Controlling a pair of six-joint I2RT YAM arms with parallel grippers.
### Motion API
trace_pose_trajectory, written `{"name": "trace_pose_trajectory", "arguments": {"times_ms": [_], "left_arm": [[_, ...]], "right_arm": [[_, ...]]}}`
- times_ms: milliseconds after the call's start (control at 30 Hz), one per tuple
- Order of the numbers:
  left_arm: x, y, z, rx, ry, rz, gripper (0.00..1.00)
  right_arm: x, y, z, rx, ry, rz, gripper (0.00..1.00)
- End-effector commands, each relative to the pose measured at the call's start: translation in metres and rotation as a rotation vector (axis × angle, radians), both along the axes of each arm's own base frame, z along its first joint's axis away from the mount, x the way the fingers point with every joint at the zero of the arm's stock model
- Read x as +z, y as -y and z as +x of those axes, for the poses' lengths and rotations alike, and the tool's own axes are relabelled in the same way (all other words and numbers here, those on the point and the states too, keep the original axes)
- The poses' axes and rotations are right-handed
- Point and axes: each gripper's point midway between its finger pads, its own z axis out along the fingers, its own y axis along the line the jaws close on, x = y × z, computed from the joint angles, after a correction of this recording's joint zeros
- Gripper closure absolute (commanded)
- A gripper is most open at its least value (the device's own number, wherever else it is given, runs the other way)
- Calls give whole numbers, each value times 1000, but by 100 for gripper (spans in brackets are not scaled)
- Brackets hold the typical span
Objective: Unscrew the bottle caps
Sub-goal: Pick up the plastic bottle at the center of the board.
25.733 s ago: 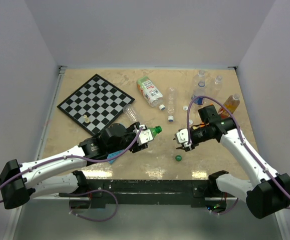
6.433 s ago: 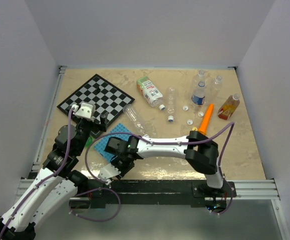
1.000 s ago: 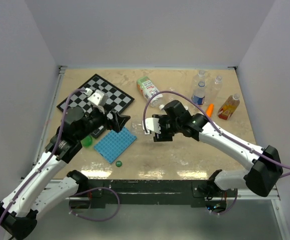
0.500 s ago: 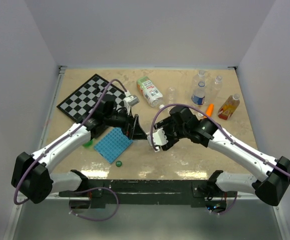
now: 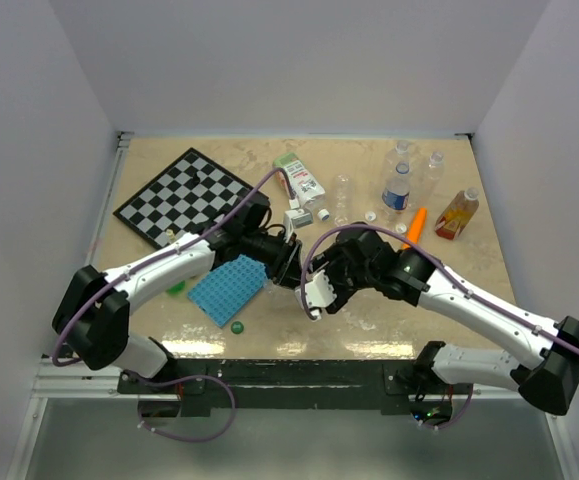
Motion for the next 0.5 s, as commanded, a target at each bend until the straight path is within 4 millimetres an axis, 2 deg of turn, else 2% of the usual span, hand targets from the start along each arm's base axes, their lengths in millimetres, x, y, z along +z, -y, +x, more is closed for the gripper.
{"name": "trace_pose_trajectory", "arguments": {"times_ms": [0,33,100,133,200,267,467], "left_arm": [[8,4,1,-38,48,-14,91],[6,3,2,-38,59,-9,96],[5,0,6,-20,101,6,98],[4,-3,8,-4,128,18,99],[10,-9,14,23,223,21,99],[17,-17,23,71,339,28,99],[27,-43,40,174,680,66,100]], "right_arm": [[38,-13,8,-34,71,161,77],[43,-13,7,-48,64,187,66],[52,-14,3,-93,16,245,44],[56,-14,2,-102,-4,260,35],[69,-8,2,-122,-41,305,25],[87,3,2,-126,-59,356,3],[139,41,14,-250,-1,512,2]]}}
